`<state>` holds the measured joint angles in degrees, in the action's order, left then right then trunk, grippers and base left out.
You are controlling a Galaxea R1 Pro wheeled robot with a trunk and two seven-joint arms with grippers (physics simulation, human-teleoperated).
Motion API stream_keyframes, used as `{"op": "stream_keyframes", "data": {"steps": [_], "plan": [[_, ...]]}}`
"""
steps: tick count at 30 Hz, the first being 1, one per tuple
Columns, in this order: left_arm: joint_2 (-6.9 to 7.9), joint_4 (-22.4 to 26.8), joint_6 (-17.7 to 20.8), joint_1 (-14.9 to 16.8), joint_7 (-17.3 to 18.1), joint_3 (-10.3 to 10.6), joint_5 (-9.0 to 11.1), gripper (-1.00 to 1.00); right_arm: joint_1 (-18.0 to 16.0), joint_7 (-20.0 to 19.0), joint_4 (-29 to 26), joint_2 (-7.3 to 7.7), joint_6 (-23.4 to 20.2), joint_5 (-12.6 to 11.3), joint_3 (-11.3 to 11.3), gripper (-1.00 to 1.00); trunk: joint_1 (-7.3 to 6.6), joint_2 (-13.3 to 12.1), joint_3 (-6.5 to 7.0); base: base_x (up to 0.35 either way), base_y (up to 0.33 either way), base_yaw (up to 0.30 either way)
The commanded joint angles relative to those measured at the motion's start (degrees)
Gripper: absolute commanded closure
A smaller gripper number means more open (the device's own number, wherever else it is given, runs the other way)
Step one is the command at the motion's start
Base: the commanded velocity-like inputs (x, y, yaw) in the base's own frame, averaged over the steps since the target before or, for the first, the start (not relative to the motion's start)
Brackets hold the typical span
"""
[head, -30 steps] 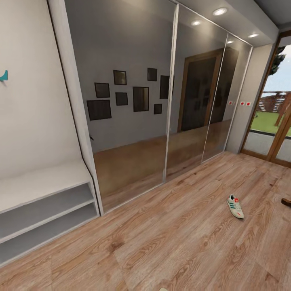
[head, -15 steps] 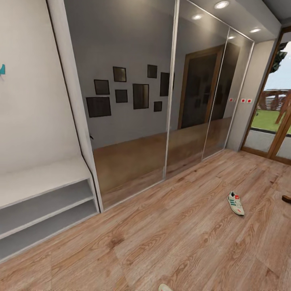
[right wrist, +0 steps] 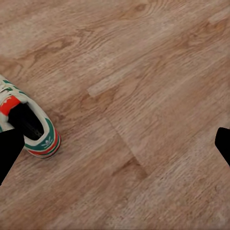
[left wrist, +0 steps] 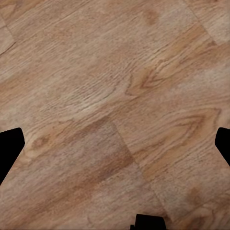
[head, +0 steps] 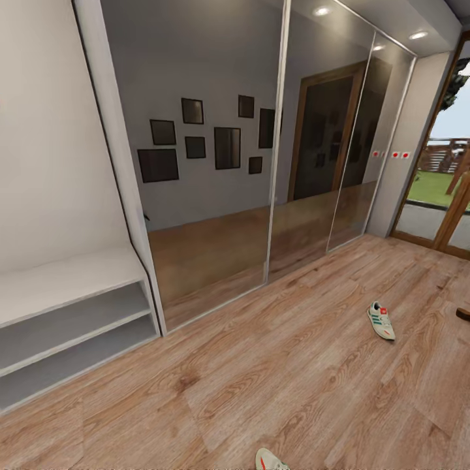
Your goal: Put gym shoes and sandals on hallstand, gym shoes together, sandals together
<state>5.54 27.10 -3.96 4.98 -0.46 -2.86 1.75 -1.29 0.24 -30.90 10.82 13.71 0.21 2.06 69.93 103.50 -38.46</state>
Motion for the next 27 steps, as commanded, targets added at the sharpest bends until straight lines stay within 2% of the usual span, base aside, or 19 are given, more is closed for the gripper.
{"op": "stream_keyframes", "data": {"steps": [1,12,16,18,21,23,24,27], "plan": [[0.00,0.0,-0.2,0.0,-0.1,0.0,0.2,-1.00,0.0,0.0,0.0,-0.01,0.2,0.0,0.1,-1.00,0.22,0.4,-0.28,0.000,0.000,0.000],[0.12,0.3,-0.2,0.5,0.5,0.1,0.0,-1.00,0.0,-0.3,-1.4,0.25,0.1,0.0,0.1,-1.00,2.63,4.9,-2.31,0.000,0.000,0.000],[0.12,1.0,-0.2,2.6,0.8,0.3,-0.3,-1.00,-1.2,-0.4,-10.3,0.93,-0.9,0.3,0.1,-1.00,3.51,6.5,-3.02,0.000,0.000,0.000],[0.10,1.1,0.0,4.7,0.9,0.5,-0.5,-1.00,-2.5,-0.4,-13.9,1.07,-2.7,0.4,0.1,-1.00,3.95,7.3,-3.38,0.000,0.000,0.000],[0.09,0.9,0.3,8.1,1.0,0.6,-0.8,-1.00,-5.8,-0.6,-17.8,1.17,-8.5,1.0,0.1,-1.00,4.61,8.5,-3.92,0.000,0.000,0.000],[0.09,0.8,0.4,9.2,1.0,0.6,-0.8,-1.00,-7.4,-0.6,-18.5,1.17,-11.2,1.6,0.0,-1.00,5.05,9.3,-4.28,0.000,0.000,0.000],[0.01,0.5,0.4,10.6,1.2,0.7,-0.9,-1.00,-9.8,-0.7,-19.2,1.06,-15.1,2.7,-0.2,-1.00,5.27,9.7,-4.46,0.000,0.000,0.000],[-0.09,0.1,0.3,11.0,1.4,1.0,-0.9,-1.00,-11.1,-0.8,-19.2,0.47,-17.1,3.6,-1.2,-1.00,5.93,10.9,-5.00,0.000,0.000,0.000]]}}
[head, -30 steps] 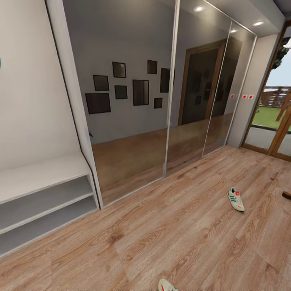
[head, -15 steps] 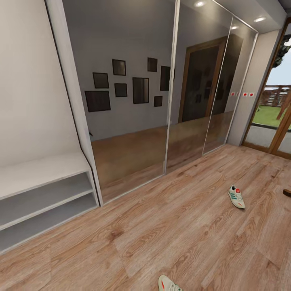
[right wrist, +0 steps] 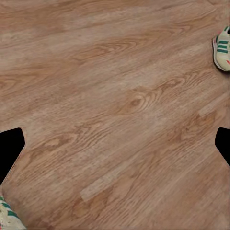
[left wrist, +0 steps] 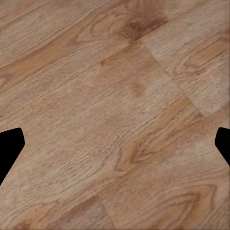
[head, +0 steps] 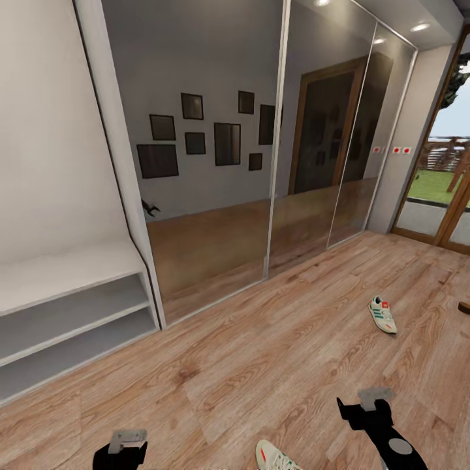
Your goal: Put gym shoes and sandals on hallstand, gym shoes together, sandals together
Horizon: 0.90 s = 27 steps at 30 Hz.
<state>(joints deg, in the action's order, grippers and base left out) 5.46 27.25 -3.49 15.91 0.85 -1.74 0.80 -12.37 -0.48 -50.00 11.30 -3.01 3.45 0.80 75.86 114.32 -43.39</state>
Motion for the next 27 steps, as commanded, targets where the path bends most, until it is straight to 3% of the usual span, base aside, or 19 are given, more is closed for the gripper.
{"op": "stream_keyframes", "data": {"steps": [1,2,6,13,27], "plan": [[-0.03,-0.1,-0.2,0.0,0.1,0.0,0.1,-1.00,-0.1,0.0,0.0,-0.11,-0.5,0.5,-0.5,-1.00,0.22,0.4,-0.24,0.000,0.000,0.000],[-0.03,-0.2,-0.3,0.0,0.1,0.2,0.0,-1.00,-0.2,0.0,0.1,-0.20,-0.7,0.6,-1.2,-1.00,0.44,0.8,-0.42,0.000,0.000,0.000],[0.22,-1.0,-0.6,-0.1,0.2,1.5,0.0,-1.00,-0.6,0.1,2.0,-0.54,-1.3,0.9,-8.7,-1.00,1.32,2.4,-1.16,0.000,0.000,0.000],[0.75,-1.1,-0.6,0.0,0.1,1.5,0.1,-1.00,-0.6,0.1,2.3,-0.57,-1.3,0.9,-9.7,-1.00,2.85,5.3,-2.87,0.000,0.000,0.000],[0.86,-1.1,-0.6,0.0,0.1,1.5,0.2,-1.00,-0.6,0.1,4.3,-0.49,-1.3,0.9,-9.5,-1.00,5.93,10.9,-6.65,0.000,0.000,-0.023]]}}
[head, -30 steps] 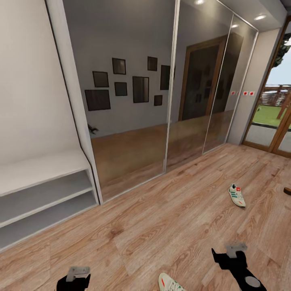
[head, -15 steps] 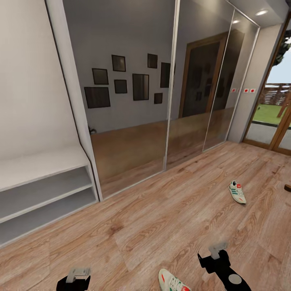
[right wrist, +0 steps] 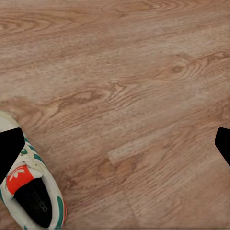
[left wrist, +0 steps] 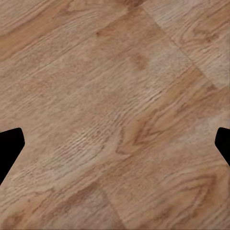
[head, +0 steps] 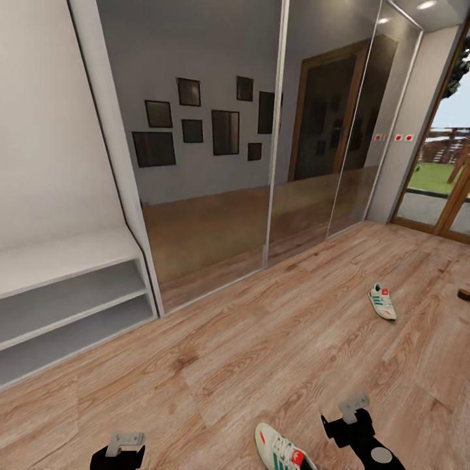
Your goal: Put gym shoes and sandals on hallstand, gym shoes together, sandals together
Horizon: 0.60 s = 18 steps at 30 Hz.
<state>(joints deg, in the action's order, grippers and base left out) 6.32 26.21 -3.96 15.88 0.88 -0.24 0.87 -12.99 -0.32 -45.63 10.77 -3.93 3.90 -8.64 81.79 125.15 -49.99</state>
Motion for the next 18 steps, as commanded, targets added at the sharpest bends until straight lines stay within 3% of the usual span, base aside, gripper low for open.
{"op": "stream_keyframes", "data": {"steps": [1,18], "plan": [[0.01,0.0,-0.2,0.0,0.1,0.0,0.1,-1.00,0.0,0.0,-0.1,0.04,-0.4,0.4,-0.1,-1.00,0.21,0.4,-0.33,0.000,0.000,-0.098],[-0.05,0.0,-0.2,0.0,0.1,0.0,0.1,-1.00,0.0,-0.1,0.0,0.05,-0.4,0.4,-0.2,-1.00,3.95,7.3,-4.94,0.000,0.000,-0.081]]}}
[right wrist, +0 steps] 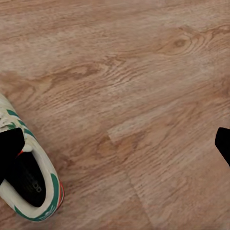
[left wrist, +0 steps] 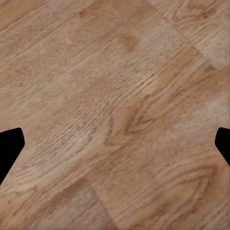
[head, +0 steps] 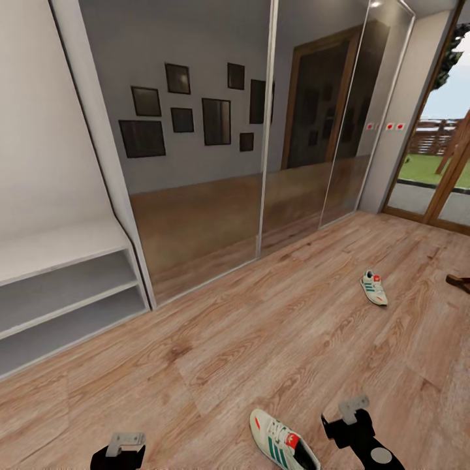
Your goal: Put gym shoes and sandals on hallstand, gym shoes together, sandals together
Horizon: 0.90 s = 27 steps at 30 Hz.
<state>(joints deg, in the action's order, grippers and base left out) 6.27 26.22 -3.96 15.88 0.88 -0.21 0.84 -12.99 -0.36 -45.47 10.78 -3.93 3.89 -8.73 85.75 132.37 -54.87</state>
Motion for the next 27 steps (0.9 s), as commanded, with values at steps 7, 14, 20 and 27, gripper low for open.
{"op": "stream_keyframes", "data": {"steps": [7,14,20,27], "plan": [[-0.02,0.0,-0.2,0.0,0.1,0.0,0.0,-1.00,0.0,-0.8,0.1,-0.07,-0.4,0.7,-2.0,-1.00,0.65,1.2,-0.83,0.000,0.000,-0.002],[-0.18,0.0,-0.2,0.0,0.1,0.1,0.0,-1.00,-1.5,-9.1,-3.3,-0.22,-0.4,1.1,-13.4,-1.00,0.65,1.2,-0.85,0.000,0.000,0.000],[-0.13,0.0,-0.2,0.0,0.1,0.1,-0.1,-1.00,-3.6,-10.4,-4.1,-0.23,-0.4,1.1,-13.9,-1.00,0.65,1.2,-0.85,0.000,0.000,0.000],[-0.03,0.0,-0.2,0.0,0.1,0.1,-0.1,-1.00,-7.8,-17.4,-4.1,0.15,-0.6,1.0,-12.9,-1.00,0.65,1.2,-0.85,0.000,0.000,0.000]]}}
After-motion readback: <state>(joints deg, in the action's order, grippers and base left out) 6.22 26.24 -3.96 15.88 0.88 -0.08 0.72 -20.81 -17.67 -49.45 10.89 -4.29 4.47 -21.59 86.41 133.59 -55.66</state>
